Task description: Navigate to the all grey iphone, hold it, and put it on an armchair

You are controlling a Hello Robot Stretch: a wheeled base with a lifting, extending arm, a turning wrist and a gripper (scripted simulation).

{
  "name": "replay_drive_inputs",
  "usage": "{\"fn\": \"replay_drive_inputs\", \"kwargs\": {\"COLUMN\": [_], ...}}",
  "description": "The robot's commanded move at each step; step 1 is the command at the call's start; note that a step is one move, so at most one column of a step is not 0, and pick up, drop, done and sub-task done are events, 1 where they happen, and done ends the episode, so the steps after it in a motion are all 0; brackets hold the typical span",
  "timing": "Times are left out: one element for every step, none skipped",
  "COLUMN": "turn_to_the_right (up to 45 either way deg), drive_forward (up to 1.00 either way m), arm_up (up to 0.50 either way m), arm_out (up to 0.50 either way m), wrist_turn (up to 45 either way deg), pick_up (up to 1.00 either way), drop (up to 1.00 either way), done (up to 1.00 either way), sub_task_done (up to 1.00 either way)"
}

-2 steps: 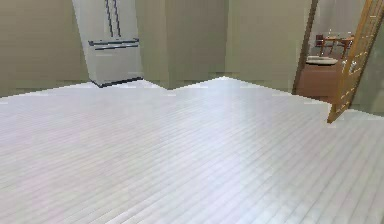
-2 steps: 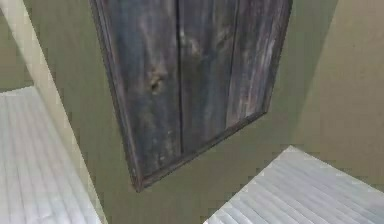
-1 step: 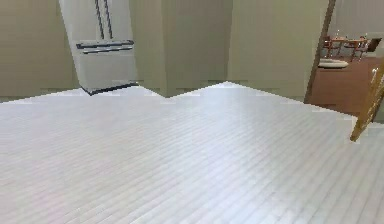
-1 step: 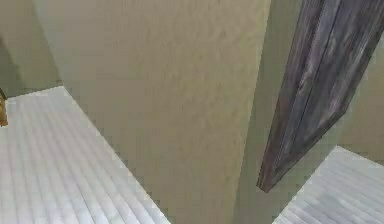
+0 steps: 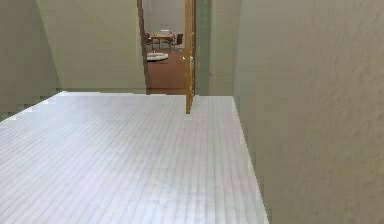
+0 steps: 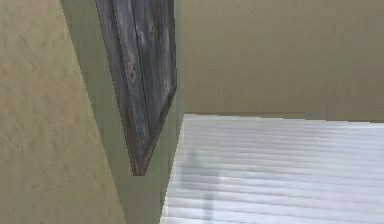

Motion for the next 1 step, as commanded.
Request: {"fn": "replay_drive_inputs", "kwargs": {"turn_to_the_right": [3.0], "drive_forward": [0.00], "arm_up": [0.00], "arm_out": [0.00], "wrist_turn": [0.0], "pick_up": [0.00], "drop": [0.00], "done": [0.00], "sub_task_done": [0.00]}}
